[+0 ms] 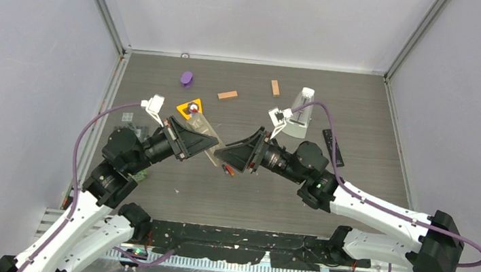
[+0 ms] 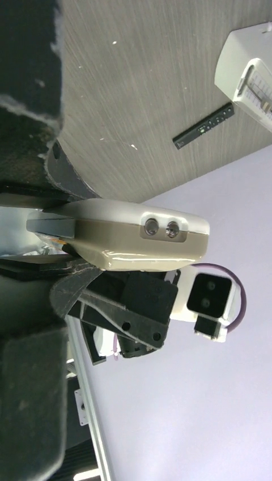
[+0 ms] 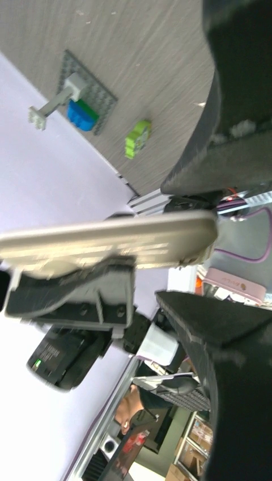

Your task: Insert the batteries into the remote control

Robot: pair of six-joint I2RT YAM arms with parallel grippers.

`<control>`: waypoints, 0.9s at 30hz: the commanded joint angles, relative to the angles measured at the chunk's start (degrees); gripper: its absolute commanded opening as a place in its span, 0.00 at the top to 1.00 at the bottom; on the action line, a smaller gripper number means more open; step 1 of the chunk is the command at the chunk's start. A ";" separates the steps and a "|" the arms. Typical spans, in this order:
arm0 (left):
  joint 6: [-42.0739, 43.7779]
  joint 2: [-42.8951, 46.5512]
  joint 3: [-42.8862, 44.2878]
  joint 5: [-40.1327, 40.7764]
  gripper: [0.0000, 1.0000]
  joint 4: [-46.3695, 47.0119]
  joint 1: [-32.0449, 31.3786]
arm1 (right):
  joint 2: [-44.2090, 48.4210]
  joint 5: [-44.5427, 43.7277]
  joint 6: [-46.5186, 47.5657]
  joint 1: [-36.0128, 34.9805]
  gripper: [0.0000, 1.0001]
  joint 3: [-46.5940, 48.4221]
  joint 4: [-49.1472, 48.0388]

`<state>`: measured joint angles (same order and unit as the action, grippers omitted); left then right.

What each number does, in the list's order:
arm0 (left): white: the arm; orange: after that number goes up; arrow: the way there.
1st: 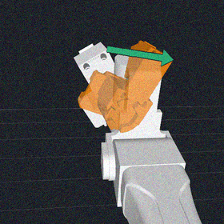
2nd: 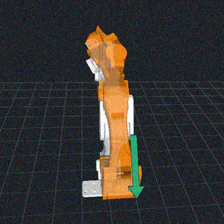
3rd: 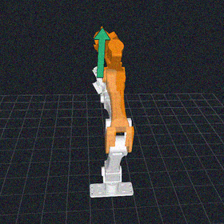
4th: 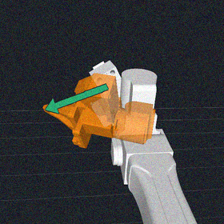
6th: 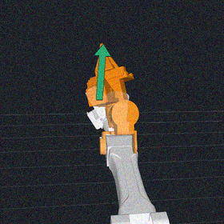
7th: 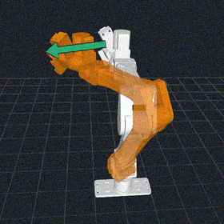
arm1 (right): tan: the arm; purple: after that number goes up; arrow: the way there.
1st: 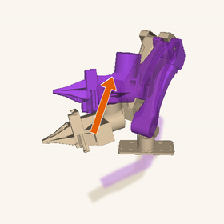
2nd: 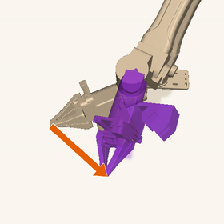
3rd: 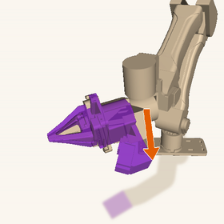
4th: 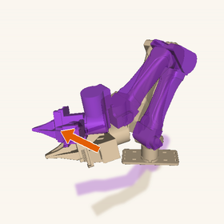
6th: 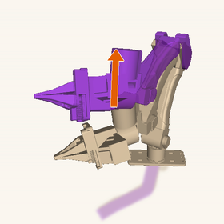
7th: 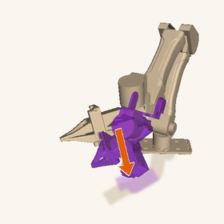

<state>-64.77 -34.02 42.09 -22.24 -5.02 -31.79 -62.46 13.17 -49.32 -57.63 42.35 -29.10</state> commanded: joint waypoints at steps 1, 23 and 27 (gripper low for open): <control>-6.27 1.76 -2.85 2.85 1.00 9.28 0.24 | -1.44 -4.09 -4.23 -0.53 0.40 -0.58 -12.80; 0.88 5.87 0.22 3.75 0.69 0.45 1.81 | -3.81 8.23 -7.81 3.09 0.95 0.96 -8.70; 2.52 6.58 0.58 1.88 0.49 -1.95 3.98 | -4.06 11.49 -9.78 4.26 0.95 1.76 -8.72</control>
<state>-66.32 -28.40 39.53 -19.88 -6.37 -30.35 -67.02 20.62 -57.71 -54.89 41.93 -39.29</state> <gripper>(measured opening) 0.418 0.273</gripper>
